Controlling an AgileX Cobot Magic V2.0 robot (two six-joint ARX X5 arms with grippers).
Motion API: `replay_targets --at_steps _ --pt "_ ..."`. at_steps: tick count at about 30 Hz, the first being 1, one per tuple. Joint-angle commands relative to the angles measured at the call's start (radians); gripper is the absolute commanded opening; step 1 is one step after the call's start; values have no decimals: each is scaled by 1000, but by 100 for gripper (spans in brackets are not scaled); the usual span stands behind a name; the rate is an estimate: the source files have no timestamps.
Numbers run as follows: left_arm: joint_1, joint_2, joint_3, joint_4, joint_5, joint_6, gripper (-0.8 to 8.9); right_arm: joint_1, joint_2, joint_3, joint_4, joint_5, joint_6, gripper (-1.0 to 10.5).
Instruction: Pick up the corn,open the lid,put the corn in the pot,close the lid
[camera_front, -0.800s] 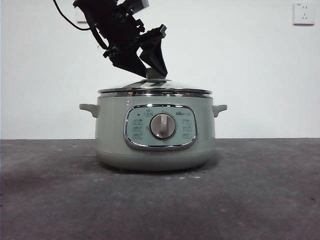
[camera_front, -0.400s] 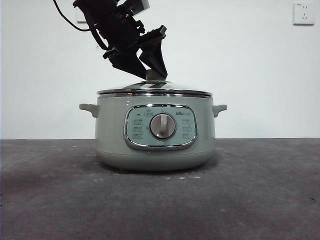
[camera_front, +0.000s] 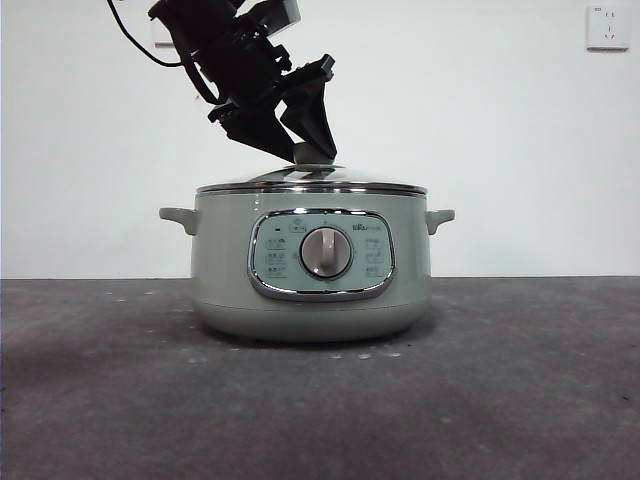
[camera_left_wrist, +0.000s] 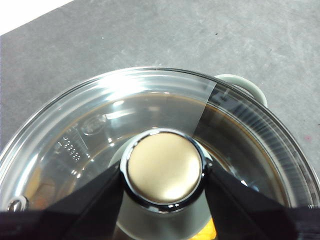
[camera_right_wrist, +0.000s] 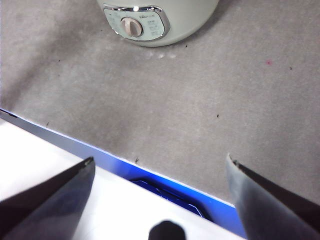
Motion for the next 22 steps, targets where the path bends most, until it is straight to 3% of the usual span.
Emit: replay_targets --at_steps 1,9,10,15,22 --pt "-5 24 5 -1 -1 9 -9 1 -3 -8 -26 4 3 437" --pt "-3 24 5 -42 -1 9 12 1 -3 -8 -26 8 -9 437" --pt "-3 24 5 -47 -1 9 40 1 -3 -8 -26 8 -11 437" --pt "-3 24 5 -51 0 2 406 1 -3 -8 -26 20 -12 437" --pt "-2 12 6 -50 -2 3 436 1 -3 -8 -26 20 -12 437"
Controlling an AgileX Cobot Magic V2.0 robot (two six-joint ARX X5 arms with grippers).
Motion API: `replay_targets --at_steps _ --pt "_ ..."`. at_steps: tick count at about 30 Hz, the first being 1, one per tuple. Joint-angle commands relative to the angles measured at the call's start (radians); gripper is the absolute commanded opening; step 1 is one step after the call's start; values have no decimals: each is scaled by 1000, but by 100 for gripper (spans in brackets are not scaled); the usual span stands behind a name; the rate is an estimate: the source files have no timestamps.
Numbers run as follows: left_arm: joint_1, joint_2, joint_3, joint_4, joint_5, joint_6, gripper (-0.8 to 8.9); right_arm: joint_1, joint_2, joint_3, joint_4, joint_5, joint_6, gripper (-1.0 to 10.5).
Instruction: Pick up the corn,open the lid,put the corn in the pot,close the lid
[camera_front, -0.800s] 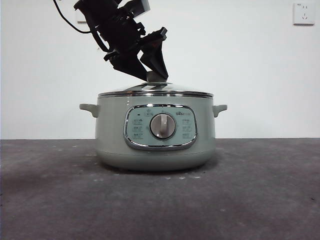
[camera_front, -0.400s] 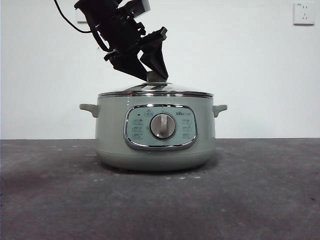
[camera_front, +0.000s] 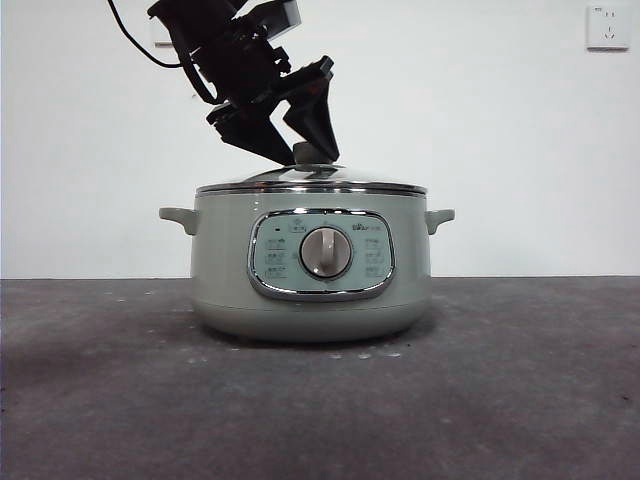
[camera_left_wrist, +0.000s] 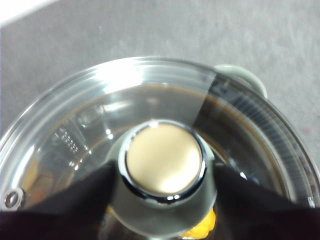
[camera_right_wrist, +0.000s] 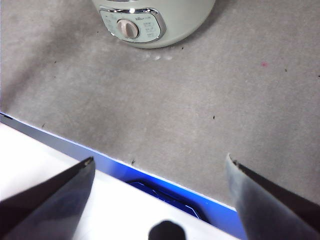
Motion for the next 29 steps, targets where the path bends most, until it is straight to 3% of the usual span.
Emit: replay_targets --at_steps 1,5,13,22,29 --pt "0 9 -1 -7 0 1 436 1 -3 -8 -26 4 -7 437" --pt "5 -3 27 -45 0 0 436 1 -3 -8 -26 6 -7 437" --pt "7 -8 222 -269 0 0 436 1 -3 -8 -26 18 -11 437" --pt "11 -19 544 -681 1 21 436 1 -3 -8 -26 44 -29 438" --pt "31 -139 571 -819 0 27 436 1 -3 -8 -26 71 -55 438"
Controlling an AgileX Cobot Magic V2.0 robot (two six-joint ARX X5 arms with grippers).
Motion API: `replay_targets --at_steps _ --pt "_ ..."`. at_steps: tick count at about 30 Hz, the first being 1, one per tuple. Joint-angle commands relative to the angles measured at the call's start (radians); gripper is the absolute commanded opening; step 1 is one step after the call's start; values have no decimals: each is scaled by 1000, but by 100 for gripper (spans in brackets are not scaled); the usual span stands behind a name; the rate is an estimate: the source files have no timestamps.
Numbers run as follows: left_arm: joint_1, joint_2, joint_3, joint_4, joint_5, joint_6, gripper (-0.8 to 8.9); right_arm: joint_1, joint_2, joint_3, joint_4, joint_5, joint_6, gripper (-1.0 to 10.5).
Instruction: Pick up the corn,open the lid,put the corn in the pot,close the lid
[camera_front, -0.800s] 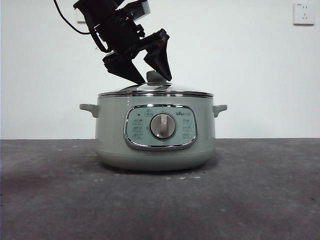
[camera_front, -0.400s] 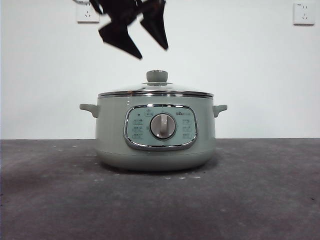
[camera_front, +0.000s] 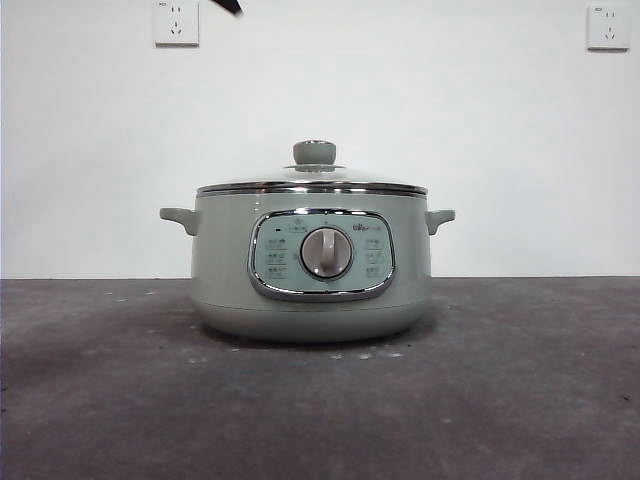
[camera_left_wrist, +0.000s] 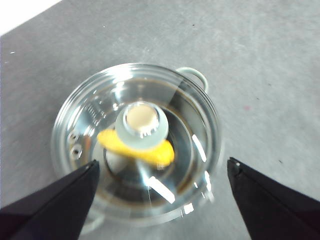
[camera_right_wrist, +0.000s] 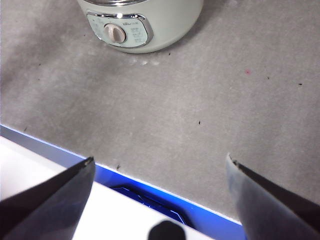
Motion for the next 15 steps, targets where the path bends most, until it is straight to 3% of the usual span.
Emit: replay_targets --at_steps 1,9,15 --pt "17 -50 2 -51 0 14 436 1 -3 -8 -26 18 -27 438" --pt "42 -228 -69 -111 7 0 436 1 -3 -8 -26 24 -47 438" --pt "40 -435 -303 -111 8 -33 436 1 -3 -8 -26 39 -62 438"
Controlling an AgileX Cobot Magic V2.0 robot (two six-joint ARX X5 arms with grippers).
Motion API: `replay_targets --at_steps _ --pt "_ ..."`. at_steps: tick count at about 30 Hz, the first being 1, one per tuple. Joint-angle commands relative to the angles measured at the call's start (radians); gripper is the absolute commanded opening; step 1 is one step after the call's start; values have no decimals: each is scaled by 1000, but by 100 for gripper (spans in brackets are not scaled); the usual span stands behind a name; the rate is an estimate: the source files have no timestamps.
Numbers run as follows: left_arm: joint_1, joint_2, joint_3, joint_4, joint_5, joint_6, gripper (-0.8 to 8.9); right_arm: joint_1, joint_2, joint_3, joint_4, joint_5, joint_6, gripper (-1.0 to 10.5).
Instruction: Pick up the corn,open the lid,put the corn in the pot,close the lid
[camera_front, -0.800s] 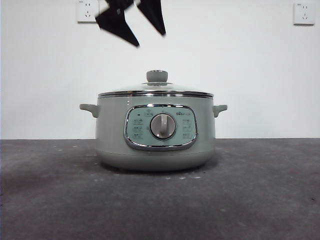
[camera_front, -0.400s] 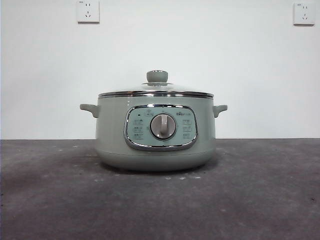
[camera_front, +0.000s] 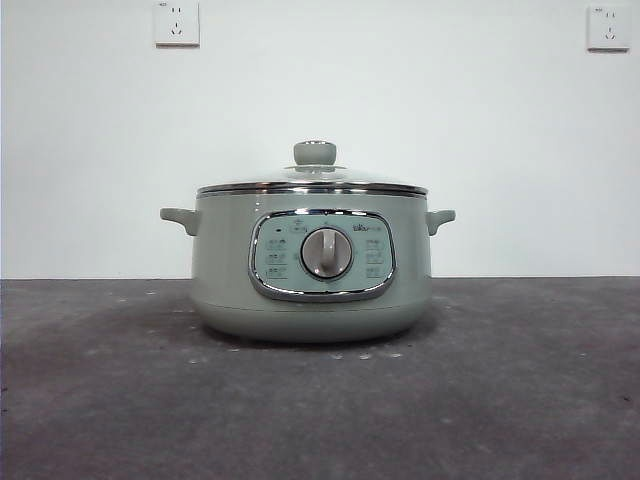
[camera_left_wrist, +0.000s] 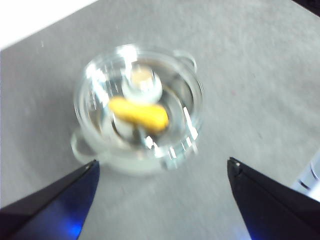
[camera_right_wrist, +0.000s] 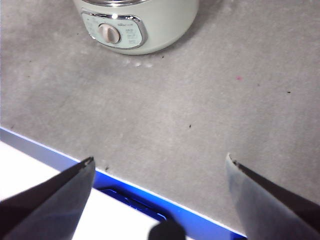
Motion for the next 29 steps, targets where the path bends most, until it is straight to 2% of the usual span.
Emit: replay_targets --at_steps 1,9,18,20,23,24,25,29 --pt "-1 -103 -151 -1 3 -32 436 1 -3 -8 -26 7 -16 438" --pt "-11 -354 -463 -1 3 -82 436 1 -3 -8 -26 22 -15 438" --pt "-11 -427 -503 -1 3 -85 425 1 -3 -8 -25 22 -15 429" --pt "-11 -427 -503 -1 3 -85 294 1 -2 -8 -26 22 -14 329" --pt "-11 -425 -503 -1 3 -85 29 1 -2 -8 -25 22 -14 88" --pt "-11 -424 -503 -1 3 -84 -21 1 -3 -8 -25 22 -15 21" --pt "-11 -422 -503 -1 3 -84 -6 1 -2 -8 -25 22 -15 -19" --pt "-11 -421 -503 -1 3 -80 -8 1 -2 -8 -25 34 -10 -11"
